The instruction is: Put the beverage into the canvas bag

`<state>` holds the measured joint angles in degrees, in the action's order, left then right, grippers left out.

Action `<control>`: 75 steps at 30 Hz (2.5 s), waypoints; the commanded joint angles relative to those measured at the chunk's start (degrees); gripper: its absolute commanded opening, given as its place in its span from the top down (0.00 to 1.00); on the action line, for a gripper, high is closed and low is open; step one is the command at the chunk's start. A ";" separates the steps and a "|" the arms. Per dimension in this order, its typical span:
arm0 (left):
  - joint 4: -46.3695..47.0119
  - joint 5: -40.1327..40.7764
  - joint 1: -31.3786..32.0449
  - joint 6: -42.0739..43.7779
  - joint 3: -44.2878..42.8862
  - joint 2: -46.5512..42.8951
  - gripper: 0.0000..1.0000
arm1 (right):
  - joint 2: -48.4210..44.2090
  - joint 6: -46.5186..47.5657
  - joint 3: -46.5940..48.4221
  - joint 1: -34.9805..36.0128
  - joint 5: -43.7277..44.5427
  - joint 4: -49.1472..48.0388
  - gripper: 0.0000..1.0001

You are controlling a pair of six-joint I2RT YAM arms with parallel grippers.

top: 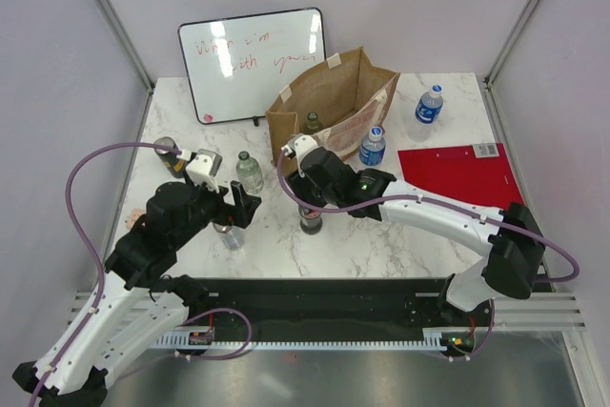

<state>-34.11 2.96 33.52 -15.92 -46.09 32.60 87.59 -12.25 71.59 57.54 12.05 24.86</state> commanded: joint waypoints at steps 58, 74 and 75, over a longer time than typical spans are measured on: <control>2.29 0.11 0.14 2.04 0.29 0.80 0.02 | 15.68 17.70 58.06 -21.24 1.22 -5.96 1.00; 2.38 -0.59 0.14 2.04 0.38 0.54 0.02 | 17.17 16.91 48.47 -25.98 -2.03 -15.89 1.00; 2.29 -0.59 0.14 2.04 0.30 0.54 0.02 | 17.09 17.00 46.64 -26.42 -2.03 -18.16 1.00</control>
<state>-34.11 2.83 33.52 -15.88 -45.95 33.28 107.70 4.34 119.33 31.94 11.33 24.77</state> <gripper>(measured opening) 0.979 0.463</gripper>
